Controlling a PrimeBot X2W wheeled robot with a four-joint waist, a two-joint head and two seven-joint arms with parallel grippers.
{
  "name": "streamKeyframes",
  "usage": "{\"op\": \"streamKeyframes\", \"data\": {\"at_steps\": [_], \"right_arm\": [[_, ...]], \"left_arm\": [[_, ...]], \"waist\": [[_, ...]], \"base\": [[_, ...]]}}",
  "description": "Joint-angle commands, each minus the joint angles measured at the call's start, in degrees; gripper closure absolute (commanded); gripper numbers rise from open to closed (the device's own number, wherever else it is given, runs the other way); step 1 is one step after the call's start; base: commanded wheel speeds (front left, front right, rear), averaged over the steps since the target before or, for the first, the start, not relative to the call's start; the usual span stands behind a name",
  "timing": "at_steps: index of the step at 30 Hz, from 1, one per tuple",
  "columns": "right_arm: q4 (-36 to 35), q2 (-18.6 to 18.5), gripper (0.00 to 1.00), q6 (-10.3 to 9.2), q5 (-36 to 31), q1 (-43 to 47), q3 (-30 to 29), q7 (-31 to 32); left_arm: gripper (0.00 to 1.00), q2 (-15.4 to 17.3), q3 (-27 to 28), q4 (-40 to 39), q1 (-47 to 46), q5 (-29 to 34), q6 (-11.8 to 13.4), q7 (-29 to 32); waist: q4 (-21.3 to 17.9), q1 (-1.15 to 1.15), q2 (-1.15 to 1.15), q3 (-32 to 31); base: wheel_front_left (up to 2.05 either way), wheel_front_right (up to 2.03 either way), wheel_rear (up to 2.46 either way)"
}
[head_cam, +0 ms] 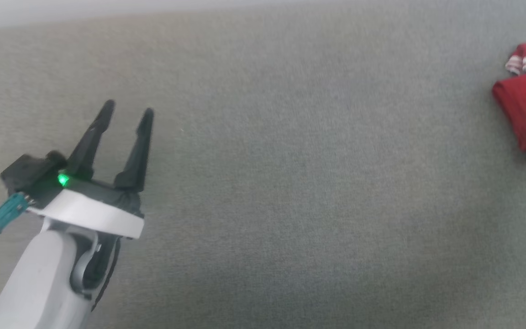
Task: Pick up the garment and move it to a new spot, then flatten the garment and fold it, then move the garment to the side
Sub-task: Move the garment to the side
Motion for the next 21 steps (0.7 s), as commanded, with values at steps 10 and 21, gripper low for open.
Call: {"op": "streamKeyframes", "data": {"at_steps": [10,21], "right_arm": [[-0.33,5.58,0.0,-0.11,4.94,8.2,5.22,-9.19],[-15.91,9.24,0.0,-0.11,10.14,22.24,9.68,-10.44]], "left_arm": [[0.0,-0.07,5.61,-1.76,10.39,1.25,-0.12,-0.21],[0.0,-1.75,11.41,-3.2,20.84,4.28,-0.12,-0.21]], "waist": [[2.53,0.0,0.0,-10.02],[2.6,0.0,0.0,-15.54]], "base": [[0.0,0.0,0.0],[0.0,0.0,0.0]]}}
